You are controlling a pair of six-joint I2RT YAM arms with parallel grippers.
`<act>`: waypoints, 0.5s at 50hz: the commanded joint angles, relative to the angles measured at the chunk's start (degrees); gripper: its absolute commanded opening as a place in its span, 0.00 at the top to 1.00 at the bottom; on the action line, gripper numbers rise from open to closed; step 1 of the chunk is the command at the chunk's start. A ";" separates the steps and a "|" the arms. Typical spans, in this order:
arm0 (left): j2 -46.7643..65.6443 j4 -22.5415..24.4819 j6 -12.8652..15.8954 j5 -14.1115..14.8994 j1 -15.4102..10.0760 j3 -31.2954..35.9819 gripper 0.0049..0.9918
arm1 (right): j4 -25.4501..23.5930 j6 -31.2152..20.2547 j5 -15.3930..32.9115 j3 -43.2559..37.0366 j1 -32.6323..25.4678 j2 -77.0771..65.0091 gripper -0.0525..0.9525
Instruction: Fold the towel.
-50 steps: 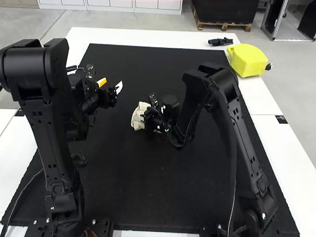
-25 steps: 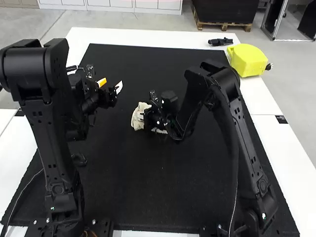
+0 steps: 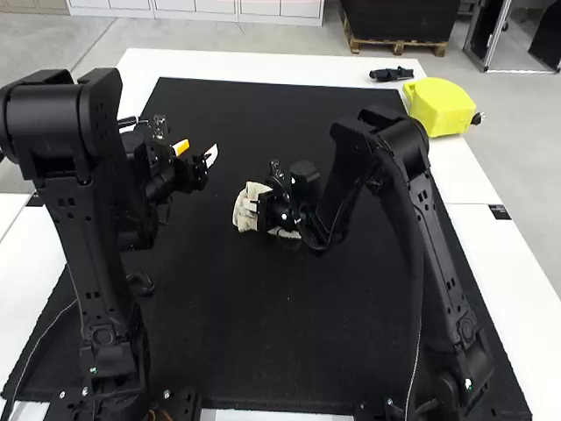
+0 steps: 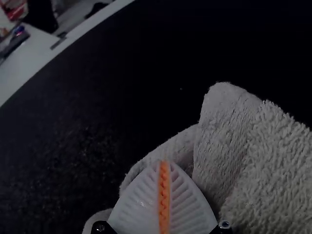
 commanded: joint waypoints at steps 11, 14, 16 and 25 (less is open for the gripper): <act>-2.36 0.60 -0.64 -1.53 -0.19 0.26 0.03 | -4.74 -7.99 2.90 0.42 0.67 -8.91 0.97; -2.36 0.60 -0.64 -1.62 -0.54 0.26 0.03 | -6.41 -8.34 3.08 1.38 0.50 -9.79 0.97; -2.36 0.69 -0.64 -1.62 -0.81 0.26 0.03 | -6.85 -8.86 3.26 1.74 0.50 -10.31 0.97; -2.88 0.95 -0.64 -1.53 -1.16 0.00 0.03 | -8.34 -10.62 5.01 2.79 0.32 -12.51 0.97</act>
